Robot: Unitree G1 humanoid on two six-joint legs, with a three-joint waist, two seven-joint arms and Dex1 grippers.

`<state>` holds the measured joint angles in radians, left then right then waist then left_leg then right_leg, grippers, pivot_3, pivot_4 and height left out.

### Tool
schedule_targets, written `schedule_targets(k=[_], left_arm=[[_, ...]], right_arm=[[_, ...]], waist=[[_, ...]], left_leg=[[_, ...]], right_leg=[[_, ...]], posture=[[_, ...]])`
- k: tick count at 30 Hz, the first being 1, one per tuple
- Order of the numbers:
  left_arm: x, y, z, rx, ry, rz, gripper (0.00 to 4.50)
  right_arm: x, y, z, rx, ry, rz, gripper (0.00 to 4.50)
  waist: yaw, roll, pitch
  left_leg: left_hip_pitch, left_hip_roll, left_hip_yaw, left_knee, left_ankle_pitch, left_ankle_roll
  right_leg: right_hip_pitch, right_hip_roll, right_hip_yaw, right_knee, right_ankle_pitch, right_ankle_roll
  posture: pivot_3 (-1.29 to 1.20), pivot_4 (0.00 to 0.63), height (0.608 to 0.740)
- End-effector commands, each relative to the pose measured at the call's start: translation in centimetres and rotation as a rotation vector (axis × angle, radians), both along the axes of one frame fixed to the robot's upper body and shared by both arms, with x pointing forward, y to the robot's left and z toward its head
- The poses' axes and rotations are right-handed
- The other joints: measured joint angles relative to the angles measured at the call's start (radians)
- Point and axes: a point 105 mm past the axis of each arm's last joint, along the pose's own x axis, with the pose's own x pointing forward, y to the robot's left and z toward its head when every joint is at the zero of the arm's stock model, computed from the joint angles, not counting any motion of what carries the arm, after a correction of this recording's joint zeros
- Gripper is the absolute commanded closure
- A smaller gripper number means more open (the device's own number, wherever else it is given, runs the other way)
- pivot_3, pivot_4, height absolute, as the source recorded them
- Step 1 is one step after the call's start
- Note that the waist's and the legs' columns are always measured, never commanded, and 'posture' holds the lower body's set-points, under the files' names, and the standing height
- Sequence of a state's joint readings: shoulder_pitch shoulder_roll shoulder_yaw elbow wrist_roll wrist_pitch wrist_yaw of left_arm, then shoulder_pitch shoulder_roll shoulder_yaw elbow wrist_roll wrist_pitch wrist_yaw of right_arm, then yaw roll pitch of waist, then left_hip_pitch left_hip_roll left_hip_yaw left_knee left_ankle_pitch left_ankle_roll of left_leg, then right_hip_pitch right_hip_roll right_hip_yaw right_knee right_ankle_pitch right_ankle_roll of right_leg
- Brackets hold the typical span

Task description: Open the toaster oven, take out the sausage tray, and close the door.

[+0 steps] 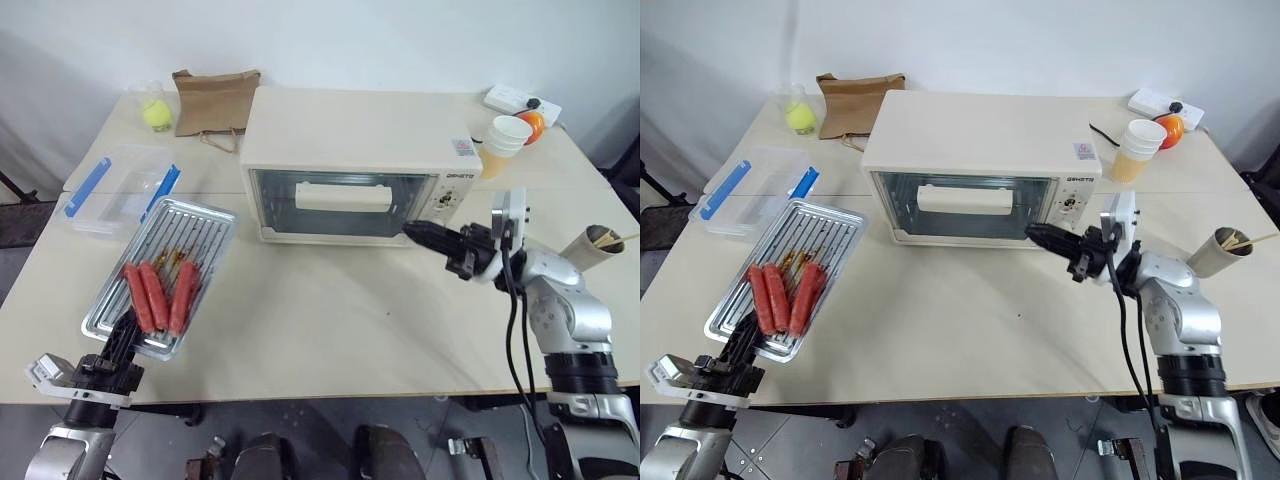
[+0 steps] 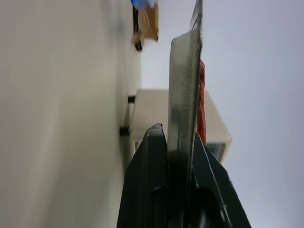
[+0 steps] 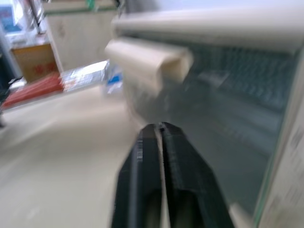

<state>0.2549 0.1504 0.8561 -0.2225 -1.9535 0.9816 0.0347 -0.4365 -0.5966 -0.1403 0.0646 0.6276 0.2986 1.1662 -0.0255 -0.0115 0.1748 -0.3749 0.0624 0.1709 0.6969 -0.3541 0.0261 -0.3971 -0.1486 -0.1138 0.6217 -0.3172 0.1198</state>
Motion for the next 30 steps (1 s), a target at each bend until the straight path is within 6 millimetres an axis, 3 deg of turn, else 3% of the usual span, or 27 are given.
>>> schedule_targets(k=[1, 6, 10, 19, 30], left_arm=[[-0.6, -0.6, 1.3, 0.046, -0.065, -0.079, 4.50], [-1.8, -1.6, 0.1, 0.094, 0.018, -0.295, 4.50], [-1.5, -2.9, -0.5, 0.102, 0.065, -0.435, 4.50], [1.2, -6.4, -0.9, 0.145, 0.128, -0.740, 4.50], [5.4, -11.9, -2.6, 0.314, 0.209, -0.990, 4.50]], right_arm=[[-2.3, -0.4, 1.2, -0.072, -0.135, 0.036, 2.97], [-6.1, -2.7, 0.7, -0.099, -0.237, 0.028, 1.30], [-7.7, -5.0, -0.9, -0.147, -0.126, 0.007, 0.02], [-10.6, -6.0, -2.1, -0.266, -0.157, 0.019, 0.02], [-12.0, -6.8, -2.1, -0.293, -0.152, -0.061, 0.02]], waist=[[-0.001, 0.000, 0.000], [0.002, 0.000, 0.000], [0.001, 0.001, 0.001], [0.005, 0.004, 0.001], [0.052, 0.011, -0.002]], left_leg=[[0.000, 0.000, 0.000, 0.000, 0.000, 0.000], [0.000, 0.001, 0.001, -0.001, -0.001, -0.002], [0.001, 0.000, 0.002, -0.004, -0.002, -0.001], [0.004, 0.001, 0.002, -0.006, -0.002, -0.003], [0.006, -0.004, 0.003, -0.006, 0.000, -0.002]], right_leg=[[0.000, 0.000, 0.000, 0.000, 0.000, 0.000], [-0.001, 0.001, -0.001, -0.001, 0.000, 0.000], [-0.001, 0.001, 0.000, -0.003, 0.000, -0.001], [0.001, 0.000, 0.008, -0.002, -0.002, -0.003], [0.001, 0.000, 0.007, -0.001, -0.001, -0.002]], posture=[[0.00, 0.150, 0.740], [0.00, 0.150, 0.740], [0.00, 0.150, 0.740], [0.00, 0.150, 0.740], [0.00, 0.150, 0.740]])
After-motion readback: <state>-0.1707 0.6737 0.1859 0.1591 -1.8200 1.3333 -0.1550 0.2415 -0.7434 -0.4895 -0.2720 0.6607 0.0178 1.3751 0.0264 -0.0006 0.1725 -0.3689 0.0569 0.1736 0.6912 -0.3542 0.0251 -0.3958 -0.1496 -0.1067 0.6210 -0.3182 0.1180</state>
